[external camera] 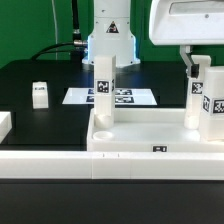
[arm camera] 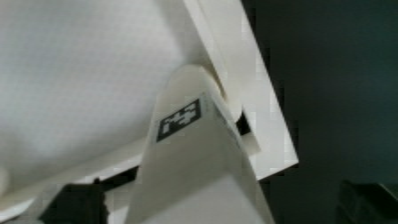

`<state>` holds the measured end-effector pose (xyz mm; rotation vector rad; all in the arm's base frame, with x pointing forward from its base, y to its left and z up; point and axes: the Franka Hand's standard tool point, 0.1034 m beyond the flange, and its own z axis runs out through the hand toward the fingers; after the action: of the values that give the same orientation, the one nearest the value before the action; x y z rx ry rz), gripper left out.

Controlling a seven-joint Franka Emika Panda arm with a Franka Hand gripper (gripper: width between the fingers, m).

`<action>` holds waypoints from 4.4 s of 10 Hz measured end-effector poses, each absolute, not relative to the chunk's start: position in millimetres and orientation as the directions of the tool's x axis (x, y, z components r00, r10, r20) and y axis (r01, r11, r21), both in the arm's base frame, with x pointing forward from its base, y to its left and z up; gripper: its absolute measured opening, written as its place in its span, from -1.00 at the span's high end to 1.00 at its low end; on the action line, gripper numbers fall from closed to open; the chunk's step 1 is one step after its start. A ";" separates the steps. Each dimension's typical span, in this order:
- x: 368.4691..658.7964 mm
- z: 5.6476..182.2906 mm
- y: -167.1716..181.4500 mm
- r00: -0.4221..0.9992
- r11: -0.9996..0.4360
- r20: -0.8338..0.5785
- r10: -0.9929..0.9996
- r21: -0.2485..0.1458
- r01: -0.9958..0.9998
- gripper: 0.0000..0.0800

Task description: Assemble desk

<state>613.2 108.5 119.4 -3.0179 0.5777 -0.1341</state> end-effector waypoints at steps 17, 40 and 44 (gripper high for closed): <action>612.5 116.2 103.1 0.617 -0.617 0.046 -0.786 -0.113 -0.779 0.28; 613.2 112.1 103.8 0.994 -0.999 0.102 -0.032 0.007 -0.033 -0.62; 614.5 113.1 100.9 0.991 -0.996 0.101 0.091 0.036 0.087 -0.62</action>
Offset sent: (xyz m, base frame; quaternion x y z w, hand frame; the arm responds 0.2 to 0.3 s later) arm -0.0008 0.0022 0.0014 -0.0038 0.0018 -0.1809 0.9835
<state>614.5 100.9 113.1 -3.1660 -0.1415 -0.1634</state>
